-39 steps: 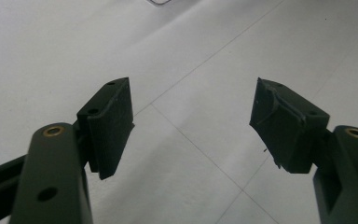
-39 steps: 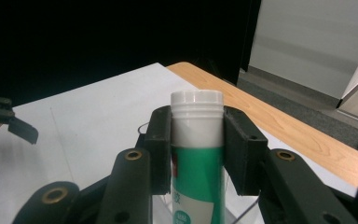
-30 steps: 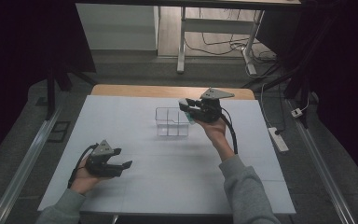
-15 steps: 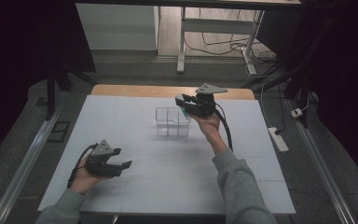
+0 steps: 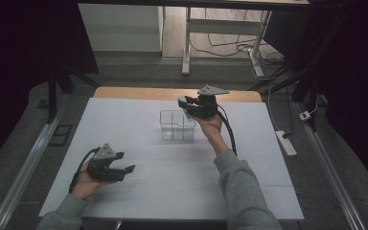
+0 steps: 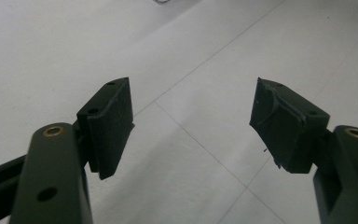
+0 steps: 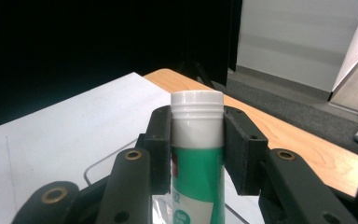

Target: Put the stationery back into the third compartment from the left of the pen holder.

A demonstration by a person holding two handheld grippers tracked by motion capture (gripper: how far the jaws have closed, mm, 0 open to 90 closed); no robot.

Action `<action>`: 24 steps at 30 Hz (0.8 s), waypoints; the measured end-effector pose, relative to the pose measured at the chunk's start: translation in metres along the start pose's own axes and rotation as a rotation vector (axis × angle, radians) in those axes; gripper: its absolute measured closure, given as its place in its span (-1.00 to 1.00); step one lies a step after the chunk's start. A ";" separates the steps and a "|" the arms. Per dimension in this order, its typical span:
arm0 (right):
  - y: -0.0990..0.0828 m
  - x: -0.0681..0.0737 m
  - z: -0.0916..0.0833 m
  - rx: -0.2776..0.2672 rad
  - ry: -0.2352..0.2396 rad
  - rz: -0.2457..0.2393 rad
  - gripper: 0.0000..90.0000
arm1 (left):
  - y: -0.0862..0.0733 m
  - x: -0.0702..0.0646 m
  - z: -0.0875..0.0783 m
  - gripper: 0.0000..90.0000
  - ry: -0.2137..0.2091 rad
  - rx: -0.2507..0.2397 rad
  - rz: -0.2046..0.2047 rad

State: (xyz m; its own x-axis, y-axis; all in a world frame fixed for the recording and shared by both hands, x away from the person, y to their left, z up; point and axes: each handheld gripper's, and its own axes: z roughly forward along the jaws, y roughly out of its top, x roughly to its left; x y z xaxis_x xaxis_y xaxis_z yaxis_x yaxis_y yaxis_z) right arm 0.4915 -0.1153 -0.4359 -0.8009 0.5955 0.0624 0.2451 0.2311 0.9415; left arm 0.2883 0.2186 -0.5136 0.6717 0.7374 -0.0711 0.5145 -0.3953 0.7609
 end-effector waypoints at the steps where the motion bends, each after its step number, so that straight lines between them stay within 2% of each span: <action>1: -0.001 -0.001 0.001 0.001 0.000 0.005 0.42 | 0.000 0.000 0.000 -0.34 0.000 0.001 0.000; 8: -0.010 -0.003 0.003 0.032 -0.011 0.008 0.41 | 0.000 0.000 0.000 -0.34 0.000 0.002 0.001; 10: -0.013 -0.003 0.001 0.041 -0.018 -0.001 0.30 | 0.000 0.000 0.000 -0.34 0.000 0.002 0.001; 12: -0.014 -0.004 -0.002 0.045 -0.024 0.003 0.17 | 0.000 0.000 0.000 -0.34 -0.001 0.004 0.002; 16: -0.012 -0.005 -0.010 0.043 -0.035 0.006 0.05 | 0.000 0.000 0.000 -0.34 0.000 0.004 0.005; 24: -0.013 -0.007 -0.023 0.046 -0.018 0.003 0.00 | 0.000 0.000 0.000 -0.34 0.002 0.006 0.004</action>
State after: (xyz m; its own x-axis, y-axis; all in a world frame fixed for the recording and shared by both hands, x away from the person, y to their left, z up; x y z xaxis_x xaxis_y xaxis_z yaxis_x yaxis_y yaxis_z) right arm 0.4817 -0.1404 -0.4408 -0.7906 0.6095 0.0585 0.2723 0.2643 0.9252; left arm 0.2883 0.2182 -0.5139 0.6730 0.7366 -0.0667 0.5147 -0.4018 0.7574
